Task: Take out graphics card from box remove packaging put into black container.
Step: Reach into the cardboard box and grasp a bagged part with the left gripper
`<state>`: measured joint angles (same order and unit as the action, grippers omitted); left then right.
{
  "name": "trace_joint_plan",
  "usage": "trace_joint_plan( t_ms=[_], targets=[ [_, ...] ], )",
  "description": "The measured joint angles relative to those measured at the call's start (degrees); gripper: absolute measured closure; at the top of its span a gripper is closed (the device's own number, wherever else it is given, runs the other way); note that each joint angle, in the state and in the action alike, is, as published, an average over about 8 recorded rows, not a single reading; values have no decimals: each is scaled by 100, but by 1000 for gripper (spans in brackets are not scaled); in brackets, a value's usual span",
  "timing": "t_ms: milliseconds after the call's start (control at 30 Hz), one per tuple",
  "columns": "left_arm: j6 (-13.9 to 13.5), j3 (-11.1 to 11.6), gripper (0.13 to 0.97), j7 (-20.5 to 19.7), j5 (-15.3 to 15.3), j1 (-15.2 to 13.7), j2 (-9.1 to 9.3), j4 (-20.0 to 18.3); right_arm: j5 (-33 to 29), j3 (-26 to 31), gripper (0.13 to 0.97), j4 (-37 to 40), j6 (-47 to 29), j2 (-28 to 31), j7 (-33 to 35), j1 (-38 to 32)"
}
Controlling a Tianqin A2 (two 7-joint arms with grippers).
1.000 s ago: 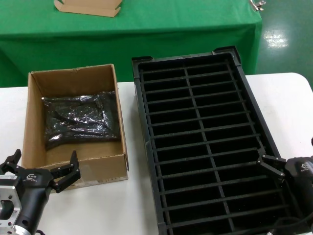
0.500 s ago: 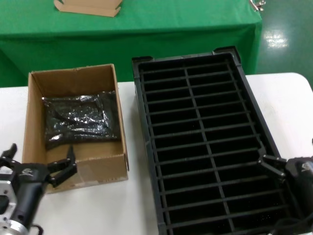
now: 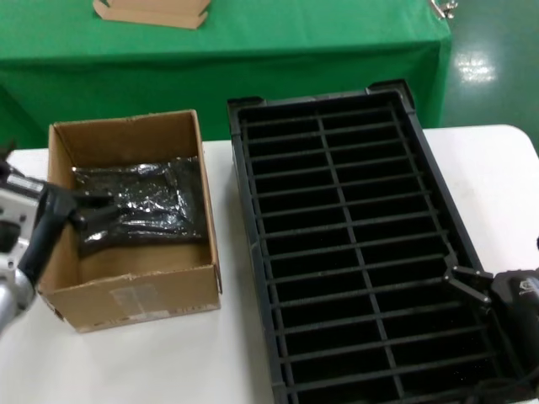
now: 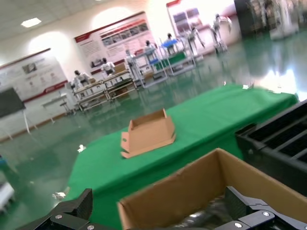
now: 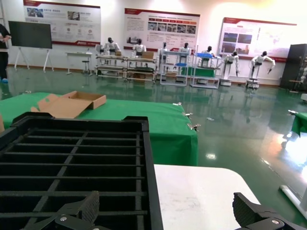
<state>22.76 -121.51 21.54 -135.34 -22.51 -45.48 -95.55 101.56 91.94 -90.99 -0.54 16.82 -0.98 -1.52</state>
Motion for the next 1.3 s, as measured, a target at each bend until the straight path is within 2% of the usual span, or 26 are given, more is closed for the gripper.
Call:
trace_joint_plan(
  t_ms=[133, 233, 300, 367, 500, 633, 900, 1133, 1300],
  targets=[
    [580, -1108, 132, 998, -1047, -1046, -538, 26, 0, 0, 129, 0, 0, 0, 0, 0],
    [776, -1848, 132, 1630, -1604, -1790, -759, 165, 0, 0, 129, 0, 0, 0, 0, 0],
    [797, -2307, 132, 1968, -1855, -2255, -824, 324, 0, 0, 129, 0, 0, 0, 0, 0],
    [722, -2697, 132, 2220, -2001, -2664, -811, 539, 0, 0, 129, 0, 0, 0, -1, 0],
    [415, -3257, 132, 2632, -2154, -3282, -620, 1107, 0, 0, 129, 0, 0, 0, -1, 0],
    [103, -3504, 132, 2941, -2212, -3578, -327, 1744, -1, 0, 129, 0, 0, 0, -1, 0],
    [-310, -3608, 132, 3222, -2236, -3683, 105, 2783, -1, 0, 129, 0, 0, 0, -1, 0],
    [-586, -3621, 132, 3331, -2239, -3543, 336, 3140, -1, 0, 129, 0, 0, 0, -1, 0],
    [-513, -3622, 132, 3576, -2239, -3430, 450, 3211, -1, 0, 129, 0, 0, 0, -1, 0]
  ],
)
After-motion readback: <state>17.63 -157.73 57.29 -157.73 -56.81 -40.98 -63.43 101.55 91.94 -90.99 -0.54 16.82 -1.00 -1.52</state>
